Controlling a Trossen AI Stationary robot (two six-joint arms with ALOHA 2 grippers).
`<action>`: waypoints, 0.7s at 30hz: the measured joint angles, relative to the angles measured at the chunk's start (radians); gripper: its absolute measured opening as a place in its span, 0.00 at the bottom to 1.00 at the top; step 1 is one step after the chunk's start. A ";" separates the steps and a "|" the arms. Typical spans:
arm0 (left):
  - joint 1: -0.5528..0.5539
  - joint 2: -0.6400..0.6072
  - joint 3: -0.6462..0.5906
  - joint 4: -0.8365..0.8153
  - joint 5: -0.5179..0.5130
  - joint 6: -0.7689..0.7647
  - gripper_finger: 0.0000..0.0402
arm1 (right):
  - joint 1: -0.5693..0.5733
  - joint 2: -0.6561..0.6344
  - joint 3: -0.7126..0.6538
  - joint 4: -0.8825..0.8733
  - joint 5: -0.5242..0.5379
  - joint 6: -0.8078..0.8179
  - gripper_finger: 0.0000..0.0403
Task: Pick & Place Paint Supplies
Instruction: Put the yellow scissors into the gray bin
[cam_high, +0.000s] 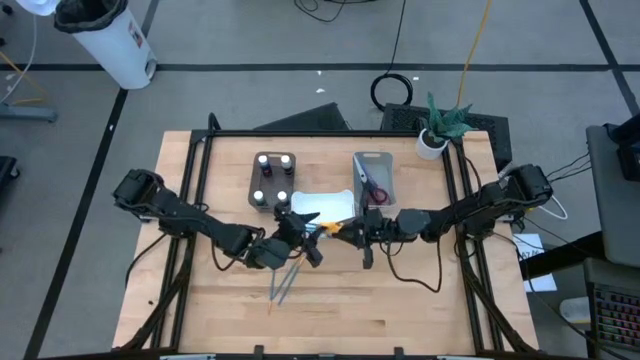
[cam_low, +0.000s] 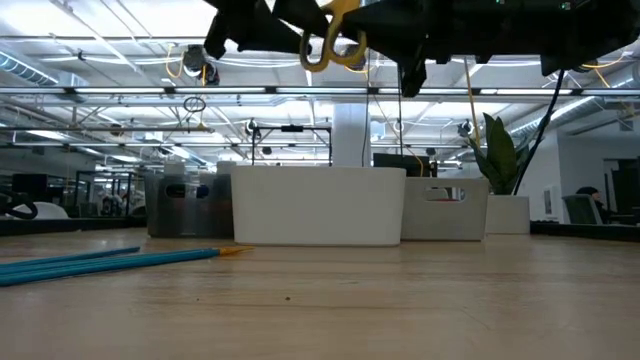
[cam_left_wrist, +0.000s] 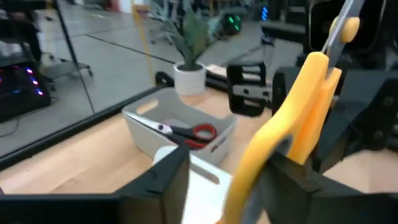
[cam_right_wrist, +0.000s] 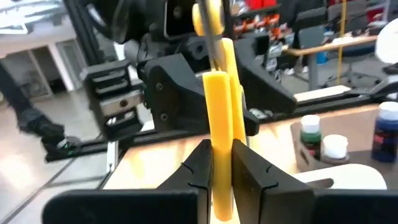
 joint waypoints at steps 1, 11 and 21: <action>0.000 -0.012 0.000 -0.027 0.012 -0.005 0.49 | 0.000 -0.011 0.000 -0.023 -0.010 0.001 0.05; -0.017 -0.215 0.005 -0.244 0.439 0.048 0.72 | -0.059 -0.274 0.002 -0.313 0.016 -0.070 0.05; -0.003 -0.289 0.003 -0.303 0.532 0.202 0.78 | -0.305 -0.464 0.003 -0.685 -0.052 -0.046 0.05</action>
